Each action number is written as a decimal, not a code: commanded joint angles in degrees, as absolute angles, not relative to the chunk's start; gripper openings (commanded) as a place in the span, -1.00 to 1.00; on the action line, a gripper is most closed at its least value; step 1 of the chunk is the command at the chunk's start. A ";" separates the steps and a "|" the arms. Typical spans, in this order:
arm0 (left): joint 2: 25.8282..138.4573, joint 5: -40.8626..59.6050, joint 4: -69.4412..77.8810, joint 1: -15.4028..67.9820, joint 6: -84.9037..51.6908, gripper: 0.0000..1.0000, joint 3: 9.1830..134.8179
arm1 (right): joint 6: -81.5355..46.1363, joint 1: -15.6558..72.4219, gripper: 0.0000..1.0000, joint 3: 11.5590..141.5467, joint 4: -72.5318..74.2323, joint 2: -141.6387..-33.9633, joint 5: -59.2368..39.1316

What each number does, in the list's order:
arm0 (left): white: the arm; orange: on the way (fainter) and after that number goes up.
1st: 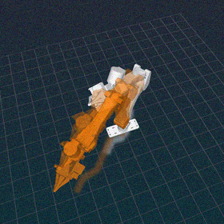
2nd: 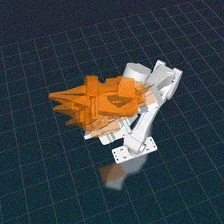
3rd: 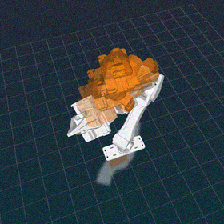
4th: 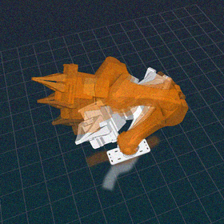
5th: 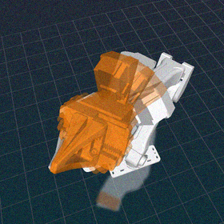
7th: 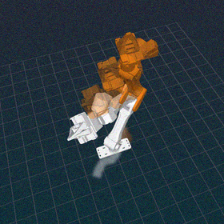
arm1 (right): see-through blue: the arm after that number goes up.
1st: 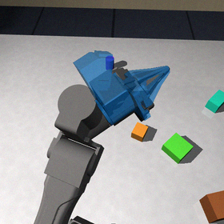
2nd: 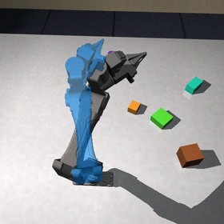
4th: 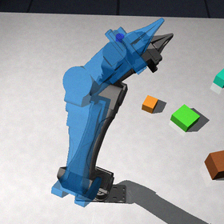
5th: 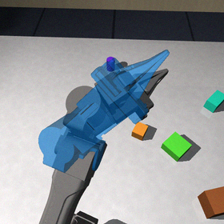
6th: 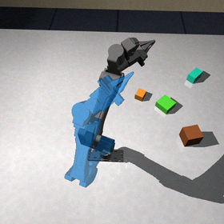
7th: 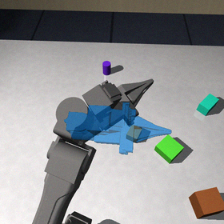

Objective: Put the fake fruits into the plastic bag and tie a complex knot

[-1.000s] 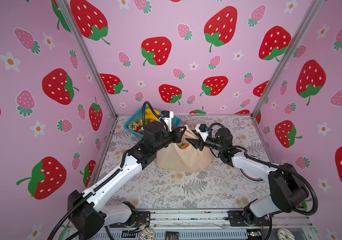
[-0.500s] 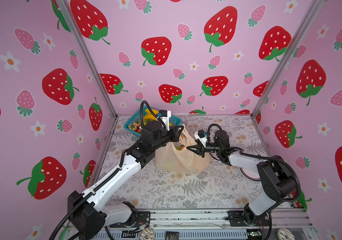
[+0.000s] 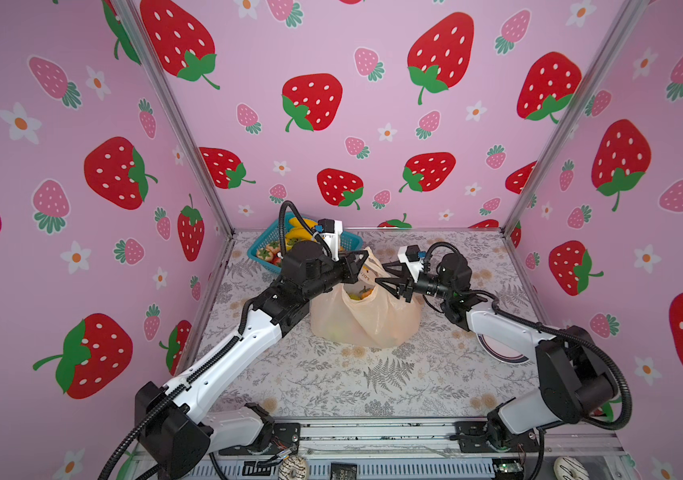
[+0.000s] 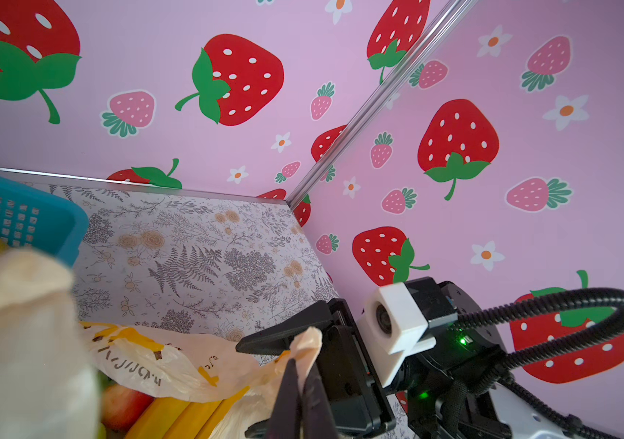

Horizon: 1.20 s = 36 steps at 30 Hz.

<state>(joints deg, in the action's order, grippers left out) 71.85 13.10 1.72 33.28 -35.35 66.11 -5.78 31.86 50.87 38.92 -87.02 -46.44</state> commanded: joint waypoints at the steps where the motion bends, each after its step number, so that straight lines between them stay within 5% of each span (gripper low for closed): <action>1: 72.51 13.75 3.78 33.05 -35.73 -1.00 67.23 | -5.14 32.23 -0.16 53.20 38.48 -87.60 -50.50; 10: 72.66 13.90 2.84 33.05 -34.11 -0.95 68.22 | -3.79 32.16 -0.90 52.74 35.02 -86.73 -44.78; 13: 72.52 17.01 1.20 33.05 -29.35 -0.32 69.40 | -6.20 31.50 -0.94 52.71 33.75 -85.59 -38.60; 17: 71.23 25.96 0.06 33.04 -22.64 0.06 69.73 | -11.95 30.17 -1.00 53.73 32.30 -85.42 -34.17; 22: 67.23 36.60 -6.59 32.99 -7.70 0.16 68.62 | -14.24 29.68 -1.00 55.10 30.78 -85.55 -32.75; 27: 58.83 35.46 -8.88 30.65 0.82 0.27 63.87 | -14.07 29.55 -1.00 56.12 29.71 -85.95 -32.51; 36: 53.76 35.11 -1.19 11.08 -3.43 0.42 53.69 | -13.91 29.52 -1.00 57.39 28.77 -87.04 -32.58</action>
